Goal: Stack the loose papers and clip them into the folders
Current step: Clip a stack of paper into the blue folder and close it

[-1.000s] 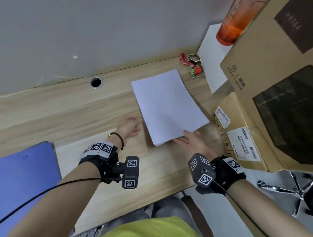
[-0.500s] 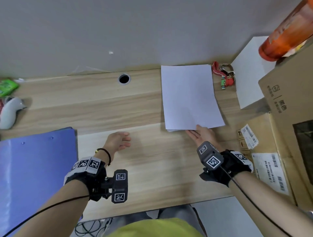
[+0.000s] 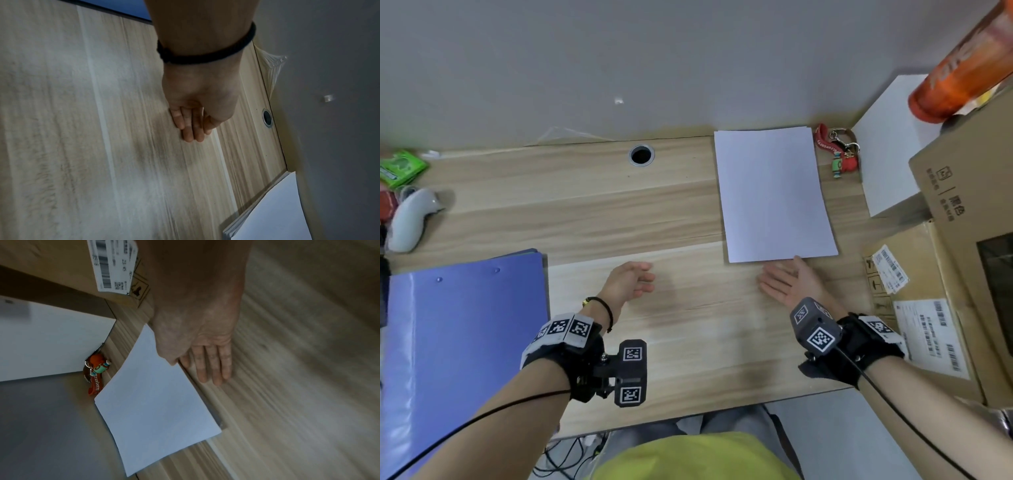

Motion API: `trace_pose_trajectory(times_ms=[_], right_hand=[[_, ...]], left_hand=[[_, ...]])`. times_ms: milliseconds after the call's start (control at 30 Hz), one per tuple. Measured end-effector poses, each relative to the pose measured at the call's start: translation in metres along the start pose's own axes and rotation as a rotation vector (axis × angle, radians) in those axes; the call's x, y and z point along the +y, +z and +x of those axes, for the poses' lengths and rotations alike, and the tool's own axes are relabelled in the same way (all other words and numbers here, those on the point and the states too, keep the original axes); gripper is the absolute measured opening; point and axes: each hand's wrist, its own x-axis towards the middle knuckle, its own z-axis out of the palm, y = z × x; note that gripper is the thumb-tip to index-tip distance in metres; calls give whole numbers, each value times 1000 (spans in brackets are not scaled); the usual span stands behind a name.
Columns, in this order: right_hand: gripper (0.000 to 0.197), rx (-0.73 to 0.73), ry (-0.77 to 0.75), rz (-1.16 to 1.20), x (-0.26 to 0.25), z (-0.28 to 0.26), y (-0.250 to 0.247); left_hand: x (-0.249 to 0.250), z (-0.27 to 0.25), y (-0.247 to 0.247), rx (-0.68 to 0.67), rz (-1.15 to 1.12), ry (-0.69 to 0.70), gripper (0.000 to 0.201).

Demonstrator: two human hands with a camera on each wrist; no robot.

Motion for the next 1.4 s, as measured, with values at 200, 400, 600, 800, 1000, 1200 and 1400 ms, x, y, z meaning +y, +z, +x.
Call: trace_pose_trajectory(times_ms=[200,400,600,800,1000,1200,1400], right_hand=[[16,-18,39,-291,61,-25,15],[13,-122,74,-535,121,-33,91],[25,-174,-66,-779,169,-46,186],[23,-382,29,-857,225,-69,243],[30,-428,50,-915,247,-76,250],[23,-297,30,-724,208,-62,214],[14,-175,0,-525,144,-63,161]], left_hand=[[-13,-23,-34,-36,-81,47,21],[-49,-52,-136,244,-155,112,21],[-109,-86,-238,660,-50,86,40],[-155,-116,-276,740,-144,-42,65],[-155,-119,-273,626,-253,-10,67],[-112,-102,-233,418,-219,124,37],[-73,-63,-169,225,-175,126,37]])
